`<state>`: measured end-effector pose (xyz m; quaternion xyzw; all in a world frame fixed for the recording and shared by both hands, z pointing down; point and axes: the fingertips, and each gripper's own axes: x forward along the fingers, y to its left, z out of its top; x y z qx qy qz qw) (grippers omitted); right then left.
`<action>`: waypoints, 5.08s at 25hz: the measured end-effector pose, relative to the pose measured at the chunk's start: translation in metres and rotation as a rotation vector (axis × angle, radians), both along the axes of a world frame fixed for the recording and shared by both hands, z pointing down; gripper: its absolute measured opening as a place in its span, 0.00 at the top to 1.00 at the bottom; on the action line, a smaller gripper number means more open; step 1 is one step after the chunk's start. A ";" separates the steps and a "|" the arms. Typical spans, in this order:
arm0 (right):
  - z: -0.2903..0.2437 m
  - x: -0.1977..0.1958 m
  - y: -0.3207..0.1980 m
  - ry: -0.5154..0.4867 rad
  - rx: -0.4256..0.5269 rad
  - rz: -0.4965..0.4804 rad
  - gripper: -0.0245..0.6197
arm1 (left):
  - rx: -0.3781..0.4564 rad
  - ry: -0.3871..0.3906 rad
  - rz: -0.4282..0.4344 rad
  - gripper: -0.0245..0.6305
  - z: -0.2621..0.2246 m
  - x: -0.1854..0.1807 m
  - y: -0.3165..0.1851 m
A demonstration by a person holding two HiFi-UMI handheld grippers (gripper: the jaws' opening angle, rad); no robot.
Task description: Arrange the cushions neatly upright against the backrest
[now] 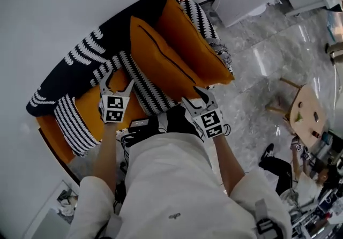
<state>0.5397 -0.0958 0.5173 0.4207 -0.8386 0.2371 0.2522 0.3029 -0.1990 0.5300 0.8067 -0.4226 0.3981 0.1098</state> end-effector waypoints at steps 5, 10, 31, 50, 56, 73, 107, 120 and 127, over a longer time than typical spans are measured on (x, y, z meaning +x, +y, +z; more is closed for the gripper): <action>-0.002 -0.051 -0.008 -0.036 0.020 -0.127 0.64 | 0.010 0.098 -0.237 0.41 -0.029 -0.078 0.057; -0.010 -0.119 0.009 -0.036 0.031 -0.231 0.64 | 0.023 0.161 -0.395 0.44 -0.035 -0.146 0.124; 0.046 -0.343 0.151 0.178 -0.096 -0.354 0.64 | -0.025 0.269 -0.498 0.91 0.032 -0.397 0.301; 0.263 -0.342 0.174 0.544 -0.380 -0.623 0.58 | -0.789 0.067 -0.494 0.42 0.326 -0.467 0.459; 0.309 -0.320 0.183 0.590 -0.498 -0.576 0.57 | -0.865 0.103 -0.568 0.41 0.371 -0.462 0.466; 0.294 -0.332 0.159 0.580 -0.472 -0.642 0.82 | -0.699 0.048 -0.631 0.84 0.356 -0.468 0.423; 0.095 -0.538 0.109 0.236 -0.330 -0.609 0.89 | -0.348 0.213 -0.960 0.89 0.083 -0.657 0.404; 0.055 -0.809 0.056 0.333 -0.112 -0.746 0.89 | -0.353 0.469 -1.135 0.89 0.093 -0.765 0.509; 0.053 -0.930 0.062 0.388 -0.046 -0.863 0.89 | -0.419 0.663 -1.213 0.89 0.097 -0.782 0.555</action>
